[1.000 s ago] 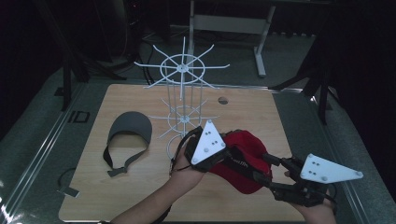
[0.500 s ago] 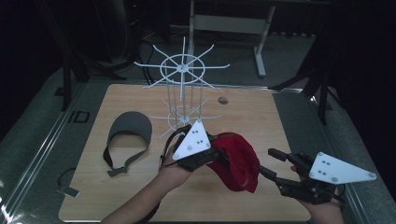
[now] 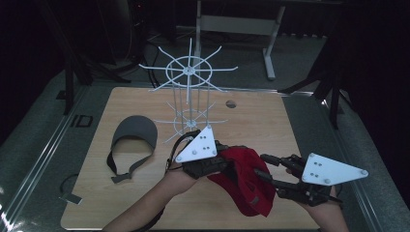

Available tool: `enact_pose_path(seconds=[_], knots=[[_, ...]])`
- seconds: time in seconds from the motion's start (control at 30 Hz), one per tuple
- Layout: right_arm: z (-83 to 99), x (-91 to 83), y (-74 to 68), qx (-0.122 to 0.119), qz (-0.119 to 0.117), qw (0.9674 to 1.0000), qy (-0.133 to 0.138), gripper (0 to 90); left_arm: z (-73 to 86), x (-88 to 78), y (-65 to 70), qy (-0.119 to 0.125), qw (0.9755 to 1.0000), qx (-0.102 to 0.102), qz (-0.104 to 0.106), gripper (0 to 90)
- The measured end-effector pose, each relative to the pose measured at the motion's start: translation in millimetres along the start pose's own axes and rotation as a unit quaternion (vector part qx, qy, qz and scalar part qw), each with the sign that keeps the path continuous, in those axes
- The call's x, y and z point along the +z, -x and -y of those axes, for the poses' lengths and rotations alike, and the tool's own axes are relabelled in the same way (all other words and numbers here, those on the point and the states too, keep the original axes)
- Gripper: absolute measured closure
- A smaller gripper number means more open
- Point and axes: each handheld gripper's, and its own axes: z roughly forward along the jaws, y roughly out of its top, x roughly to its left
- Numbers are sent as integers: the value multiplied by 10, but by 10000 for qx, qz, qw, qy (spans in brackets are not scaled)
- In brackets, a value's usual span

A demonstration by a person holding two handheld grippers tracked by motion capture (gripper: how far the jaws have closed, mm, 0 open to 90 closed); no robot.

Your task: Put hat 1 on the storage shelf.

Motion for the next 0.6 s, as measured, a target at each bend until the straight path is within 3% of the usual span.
enact_pose_path(seconds=[0.03, 0.1, 0.17, 0.27, 0.5, 0.6], knots=[[16, 15, 23, -32, -38, 10000, -67, 717, 9, 3, -6, -19, 10000, 20, 8, 879], [25, 22, 33, -48, -113, 9999, -111, 811, 27, 10, -14, -35, 10000, -3, 70, 879], [32, 20, 53, 114, -195, 9997, -60, 863, 34, 7, -18, -59, 10000, 39, 47, 878], [17, 3, 41, 149, -194, 9997, -56, 877, 46, 3, -38, -69, 9999, 38, 107, 878], [-39, -78, 24, 239, -201, 9992, 249, 884, 85, 12, -69, -37, 9996, 111, 246, 873], [-56, -97, 14, 204, -38, 9994, 282, 884, 82, 16, -58, -21, 9995, 128, 272, 872]])
